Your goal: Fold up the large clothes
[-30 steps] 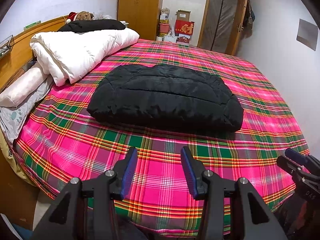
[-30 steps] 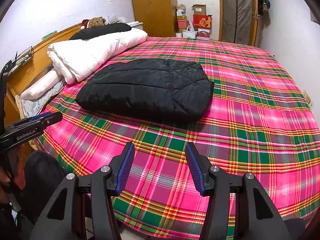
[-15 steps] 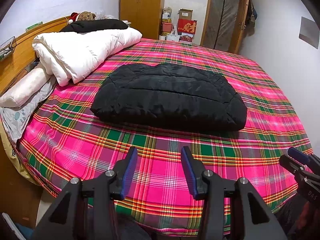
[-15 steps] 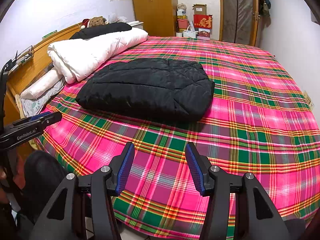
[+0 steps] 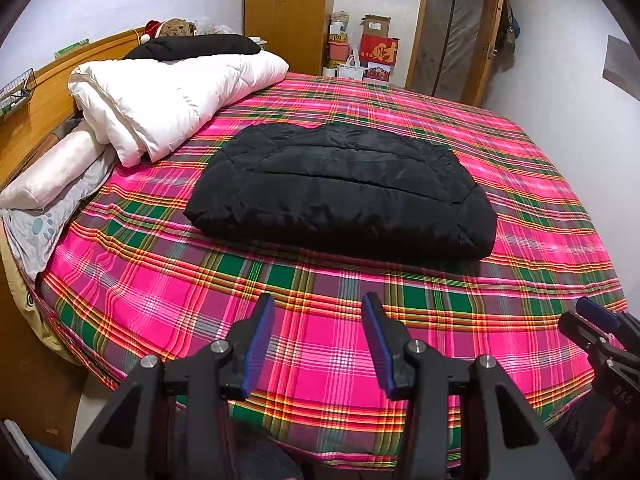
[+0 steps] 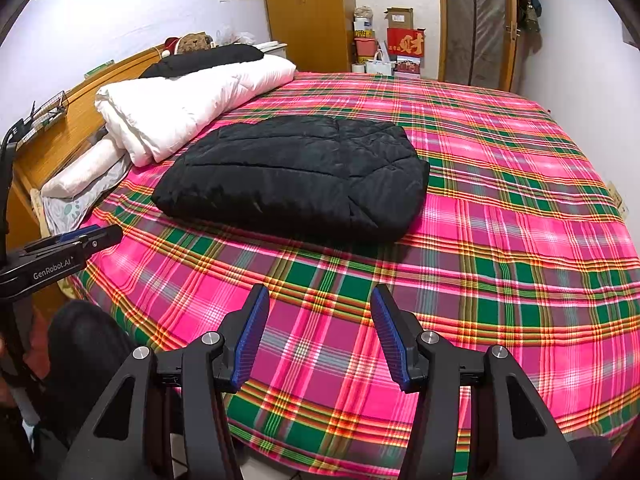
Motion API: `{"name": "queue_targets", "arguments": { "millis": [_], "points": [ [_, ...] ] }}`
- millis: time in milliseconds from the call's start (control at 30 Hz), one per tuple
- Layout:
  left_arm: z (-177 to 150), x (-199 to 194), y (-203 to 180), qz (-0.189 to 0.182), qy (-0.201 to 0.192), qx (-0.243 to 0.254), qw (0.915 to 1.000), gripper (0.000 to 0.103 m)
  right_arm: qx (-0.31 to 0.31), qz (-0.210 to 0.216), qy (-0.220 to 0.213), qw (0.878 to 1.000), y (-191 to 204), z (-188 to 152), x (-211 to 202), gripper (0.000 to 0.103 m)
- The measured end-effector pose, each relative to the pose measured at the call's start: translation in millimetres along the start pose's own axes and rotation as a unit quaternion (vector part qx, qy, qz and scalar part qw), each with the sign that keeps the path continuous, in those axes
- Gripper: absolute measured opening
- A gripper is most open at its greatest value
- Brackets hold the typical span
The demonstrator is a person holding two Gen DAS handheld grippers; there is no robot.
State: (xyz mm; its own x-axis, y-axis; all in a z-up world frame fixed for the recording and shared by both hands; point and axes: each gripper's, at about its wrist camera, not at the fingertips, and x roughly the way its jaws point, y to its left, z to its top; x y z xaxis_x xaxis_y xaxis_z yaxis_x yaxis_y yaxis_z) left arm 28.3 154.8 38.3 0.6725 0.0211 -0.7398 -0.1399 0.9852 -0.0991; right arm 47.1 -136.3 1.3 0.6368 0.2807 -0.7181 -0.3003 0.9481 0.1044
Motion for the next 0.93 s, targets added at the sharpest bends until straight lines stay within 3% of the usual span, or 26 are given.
{"name": "queue_targets", "arguments": {
  "millis": [933],
  "points": [
    [-0.5,0.5,0.7,0.001,0.005,-0.012,0.9999,0.047,0.006,0.000,-0.003,1.000,-4.0,-1.3,-3.7,0.053]
  ]
}}
